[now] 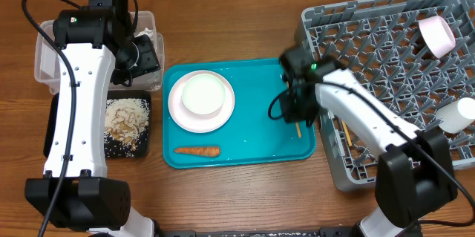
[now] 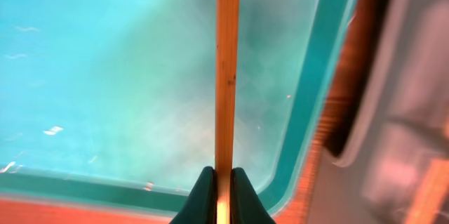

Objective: Sort waste into correct bins and load items into the dishwasher
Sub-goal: 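Carry the second chopstick right and release it into the rack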

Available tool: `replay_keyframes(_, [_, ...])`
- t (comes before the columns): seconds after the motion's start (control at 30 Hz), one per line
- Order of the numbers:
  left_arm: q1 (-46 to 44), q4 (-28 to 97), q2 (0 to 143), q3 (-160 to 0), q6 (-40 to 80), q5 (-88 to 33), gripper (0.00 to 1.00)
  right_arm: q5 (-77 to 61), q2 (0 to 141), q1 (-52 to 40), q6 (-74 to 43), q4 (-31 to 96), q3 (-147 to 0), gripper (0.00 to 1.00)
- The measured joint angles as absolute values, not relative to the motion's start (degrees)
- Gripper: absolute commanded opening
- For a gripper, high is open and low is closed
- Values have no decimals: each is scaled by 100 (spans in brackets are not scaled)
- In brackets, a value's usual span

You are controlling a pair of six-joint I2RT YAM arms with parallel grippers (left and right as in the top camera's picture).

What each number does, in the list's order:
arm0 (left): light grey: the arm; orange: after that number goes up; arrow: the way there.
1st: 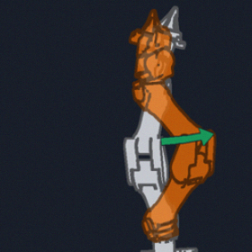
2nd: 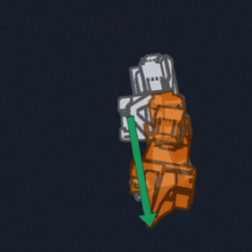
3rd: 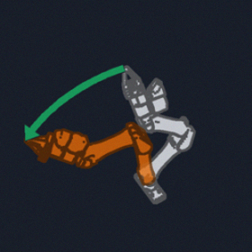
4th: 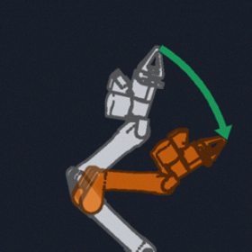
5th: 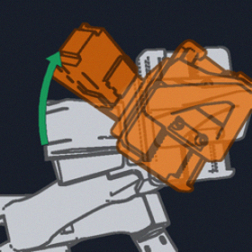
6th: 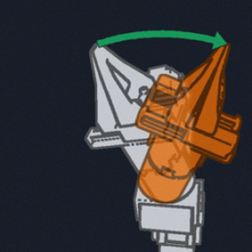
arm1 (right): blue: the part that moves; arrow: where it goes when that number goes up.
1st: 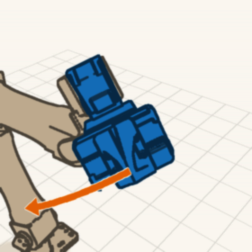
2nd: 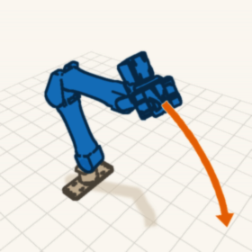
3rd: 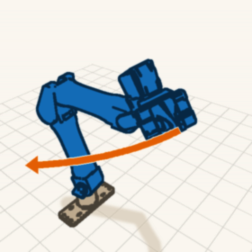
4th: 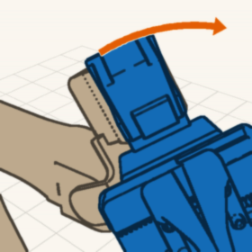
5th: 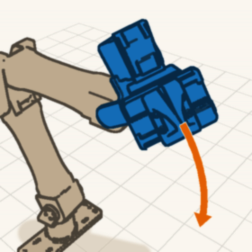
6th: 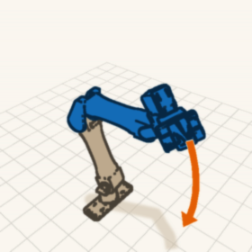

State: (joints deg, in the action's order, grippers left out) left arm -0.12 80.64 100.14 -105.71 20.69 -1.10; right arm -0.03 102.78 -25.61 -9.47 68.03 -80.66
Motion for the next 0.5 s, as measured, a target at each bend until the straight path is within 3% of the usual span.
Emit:
replay_keyframes(0.23, [-12,8062,10014,-10571,2069,-108,55,856,9878,-2338,-388,7376,-9179,4])
replay_keyframes(0.5, [-12,8062,10014,-10571,2069,-108,55,1037,9821,-1068,30,7575,-9126,4])
